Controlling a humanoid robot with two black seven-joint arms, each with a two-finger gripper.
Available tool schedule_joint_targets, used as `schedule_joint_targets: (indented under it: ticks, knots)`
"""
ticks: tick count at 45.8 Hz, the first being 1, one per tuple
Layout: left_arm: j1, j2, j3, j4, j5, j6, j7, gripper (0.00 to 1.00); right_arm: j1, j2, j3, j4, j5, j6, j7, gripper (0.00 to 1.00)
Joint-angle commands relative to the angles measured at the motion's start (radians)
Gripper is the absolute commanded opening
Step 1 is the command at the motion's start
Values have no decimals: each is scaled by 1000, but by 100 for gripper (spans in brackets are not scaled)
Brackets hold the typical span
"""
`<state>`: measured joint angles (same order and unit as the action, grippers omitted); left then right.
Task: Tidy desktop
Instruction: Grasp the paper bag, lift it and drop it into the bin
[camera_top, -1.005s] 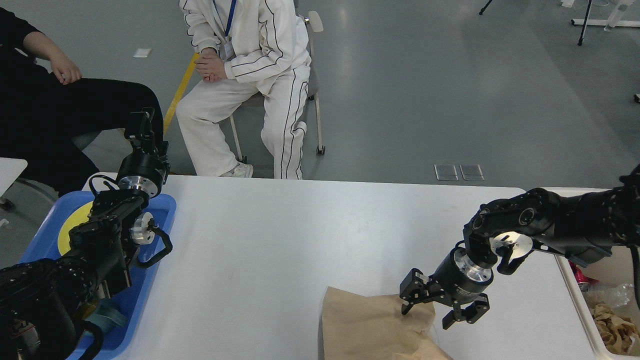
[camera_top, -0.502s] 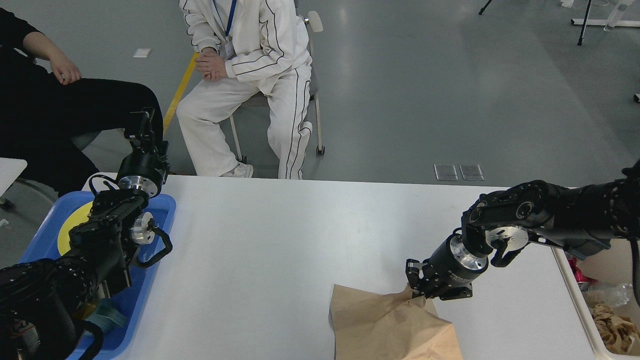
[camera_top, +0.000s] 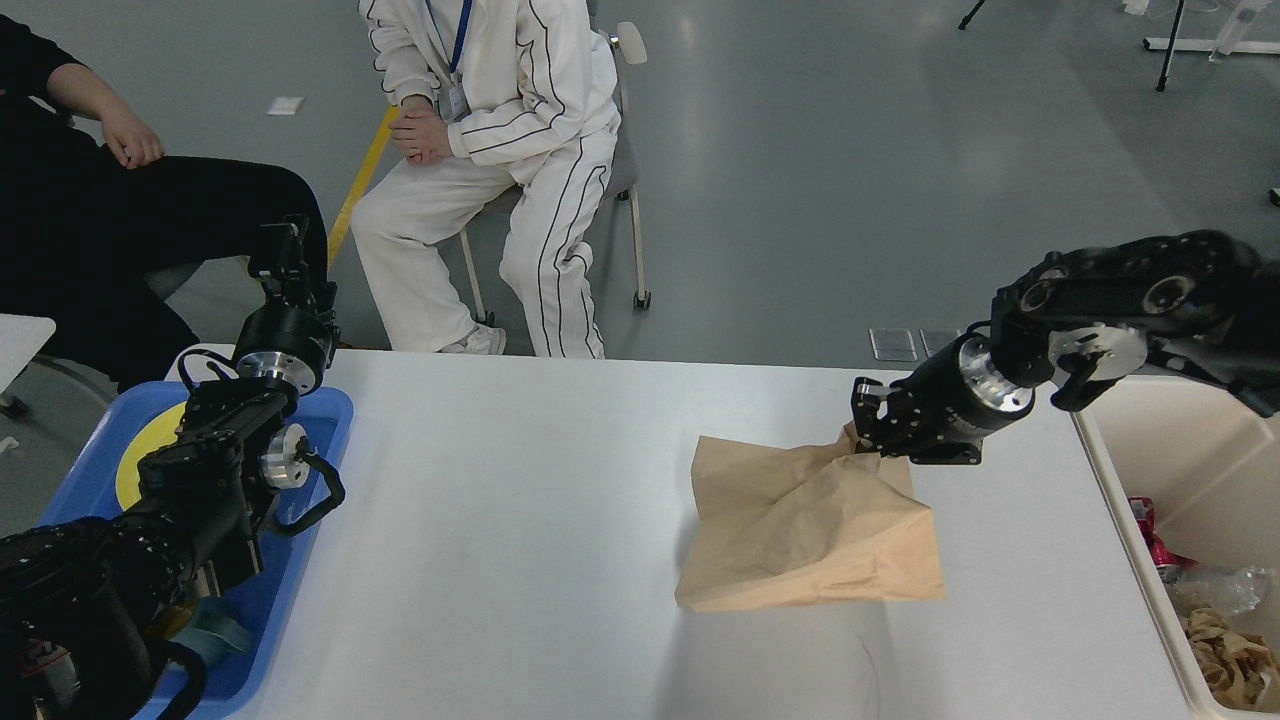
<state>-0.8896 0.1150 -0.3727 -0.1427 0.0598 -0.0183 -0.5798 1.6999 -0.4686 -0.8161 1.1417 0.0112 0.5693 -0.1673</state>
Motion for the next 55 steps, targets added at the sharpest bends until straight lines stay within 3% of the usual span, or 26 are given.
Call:
schedule_joint_targets:
  ticks: [1, 12, 21, 26, 33, 39, 48, 55]
  knots:
    - [0, 0, 0, 0, 0, 0, 0, 97, 96, -82, -8, 1, -2, 49, 0, 0]
    - [0, 0, 0, 0, 0, 0, 0, 97, 219, -235, -12, -42, 0, 46, 0, 0]
    - [0, 0, 0, 0, 0, 0, 0, 97, 190, -353, -14, -105, 1, 14, 0, 0]
    - [0, 0, 0, 0, 0, 0, 0, 97, 25, -383, -5, -197, 3, -80, 0, 0]
    - [0, 0, -2, 0, 0, 0, 0, 97, -291, -390, 73, -378, 68, -290, 2, 0]
    - [0, 0, 0, 0, 0, 0, 0, 97, -488, -400, 189, -408, 156, -422, 2, 0]
    - [0, 0, 0, 0, 0, 0, 0, 97, -634, -435, 249, -500, 159, -489, 2, 0]
    - [0, 0, -2, 0, 0, 0, 0, 97, -715, -372, 249, -646, 162, -516, 2, 0]
